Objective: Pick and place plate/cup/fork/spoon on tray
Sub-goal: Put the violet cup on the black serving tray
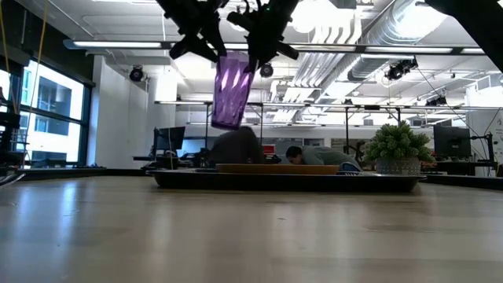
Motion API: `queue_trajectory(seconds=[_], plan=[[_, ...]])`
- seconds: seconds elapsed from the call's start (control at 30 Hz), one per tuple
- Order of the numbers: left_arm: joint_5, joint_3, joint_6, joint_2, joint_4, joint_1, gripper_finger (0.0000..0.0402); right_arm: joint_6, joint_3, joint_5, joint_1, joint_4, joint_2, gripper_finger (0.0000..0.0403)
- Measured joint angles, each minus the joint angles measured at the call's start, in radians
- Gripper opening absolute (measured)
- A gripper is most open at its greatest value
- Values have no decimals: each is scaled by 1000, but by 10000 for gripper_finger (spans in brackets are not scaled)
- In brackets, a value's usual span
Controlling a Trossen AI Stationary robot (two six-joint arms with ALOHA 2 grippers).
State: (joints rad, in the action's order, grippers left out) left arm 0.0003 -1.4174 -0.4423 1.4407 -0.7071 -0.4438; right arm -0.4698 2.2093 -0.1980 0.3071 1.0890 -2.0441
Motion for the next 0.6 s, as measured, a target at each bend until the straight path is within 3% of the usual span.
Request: queue_trajectory(seconds=[0.23, 0.6], plan=[[9, 0, 6, 23, 3, 1, 103, -26, 0, -20, -2, 49, 0, 0], [52, -1, 23, 23, -38, 0, 65, 49, 0, -28, -11, 49, 0, 0]])
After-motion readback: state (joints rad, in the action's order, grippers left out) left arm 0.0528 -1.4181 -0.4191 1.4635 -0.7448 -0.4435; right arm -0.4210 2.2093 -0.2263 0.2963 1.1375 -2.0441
